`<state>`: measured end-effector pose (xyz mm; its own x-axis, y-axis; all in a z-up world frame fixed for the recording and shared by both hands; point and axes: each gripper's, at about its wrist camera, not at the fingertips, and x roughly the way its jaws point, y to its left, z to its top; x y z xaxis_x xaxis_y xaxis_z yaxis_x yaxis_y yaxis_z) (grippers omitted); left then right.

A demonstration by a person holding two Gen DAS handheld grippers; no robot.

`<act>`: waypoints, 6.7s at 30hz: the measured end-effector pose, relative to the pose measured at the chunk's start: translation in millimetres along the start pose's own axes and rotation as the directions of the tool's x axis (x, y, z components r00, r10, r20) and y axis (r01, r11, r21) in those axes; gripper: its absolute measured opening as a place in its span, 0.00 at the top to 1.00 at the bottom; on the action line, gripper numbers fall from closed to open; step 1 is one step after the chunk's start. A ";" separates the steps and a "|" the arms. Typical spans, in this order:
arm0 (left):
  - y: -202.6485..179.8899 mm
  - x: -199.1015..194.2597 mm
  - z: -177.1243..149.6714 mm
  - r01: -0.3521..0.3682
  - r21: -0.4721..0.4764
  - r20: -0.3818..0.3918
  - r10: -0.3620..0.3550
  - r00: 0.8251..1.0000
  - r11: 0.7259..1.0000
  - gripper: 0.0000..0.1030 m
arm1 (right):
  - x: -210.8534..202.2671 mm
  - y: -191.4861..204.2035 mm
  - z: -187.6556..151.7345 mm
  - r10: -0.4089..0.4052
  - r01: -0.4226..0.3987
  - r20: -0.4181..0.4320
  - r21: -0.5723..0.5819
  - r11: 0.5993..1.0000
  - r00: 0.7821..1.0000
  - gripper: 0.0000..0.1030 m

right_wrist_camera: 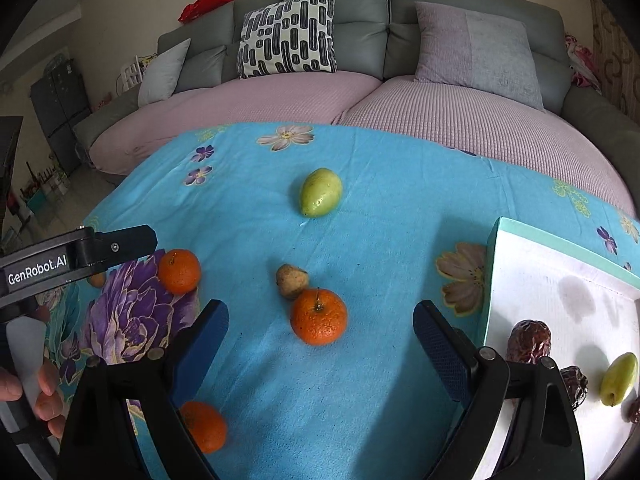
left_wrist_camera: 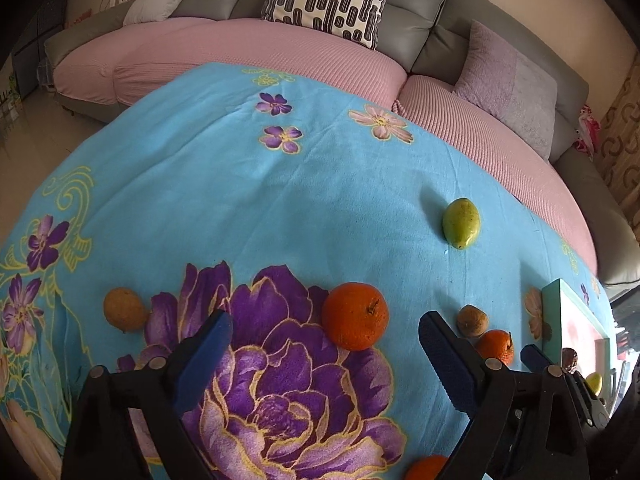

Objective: Organize fruits
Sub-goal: 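Grasp an orange tangerine with the left tool while the right tool grasps another tangerine, then carry both held tangerines over the white tray with both tools, then open the left tool to drop its tangerine in the tray while the right tool releases its tangerine, then move both tools back from the tray toward the remaining fruits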

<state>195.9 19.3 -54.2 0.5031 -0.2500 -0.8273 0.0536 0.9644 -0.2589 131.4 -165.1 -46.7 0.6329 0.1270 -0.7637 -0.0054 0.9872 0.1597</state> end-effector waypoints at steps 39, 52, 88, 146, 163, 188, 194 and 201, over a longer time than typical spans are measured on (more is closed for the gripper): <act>-45.9 -69.8 8.2 0.166 0.098 0.170 -0.181 0.969 0.981 0.61 | -57.2 -38.6 -2.3 -0.075 0.070 0.036 0.122 0.990 0.997 0.64; -116.0 -79.0 -12.4 0.230 0.285 0.118 -0.272 0.955 0.931 0.61 | -103.9 -105.6 -22.3 -0.262 0.250 0.019 0.234 0.939 0.965 0.64; -243.6 -27.7 -124.0 0.334 0.601 -0.234 -0.240 0.942 0.726 0.61 | -147.2 -218.3 -89.3 -0.397 0.398 -0.106 0.473 0.786 0.911 0.64; -175.6 -22.9 -65.4 0.027 0.447 0.044 -0.052 0.998 0.894 0.00 | -122.7 -221.0 -94.0 -0.370 0.403 -0.164 0.442 0.801 0.915 0.19; -162.3 -26.8 -55.3 -0.003 0.427 0.079 -0.034 0.996 0.904 0.00 | -133.9 -213.1 -85.7 -0.369 0.357 -0.069 0.471 0.807 0.927 0.10; -67.4 -65.3 -27.4 -0.083 0.249 0.143 0.048 0.988 0.965 0.00 | -120.8 -123.1 -33.0 -0.175 0.135 0.100 0.325 0.936 0.979 0.10; -53.3 -68.1 -30.6 -0.090 0.230 0.120 0.064 0.991 0.969 0.00 | -115.7 -105.2 -29.0 -0.141 0.108 0.087 0.307 0.946 0.986 0.10; -20.6 -85.1 -20.3 -0.104 0.166 0.132 0.083 0.988 0.981 0.00 | -119.3 -82.4 -25.0 -0.117 0.089 0.086 0.272 0.958 0.989 0.10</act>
<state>134.5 19.0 11.4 0.6152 -0.1558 -0.7728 0.1435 0.9860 -0.0845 37.0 -259.2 15.7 0.6931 0.0022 -0.7208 0.2623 0.9307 0.2551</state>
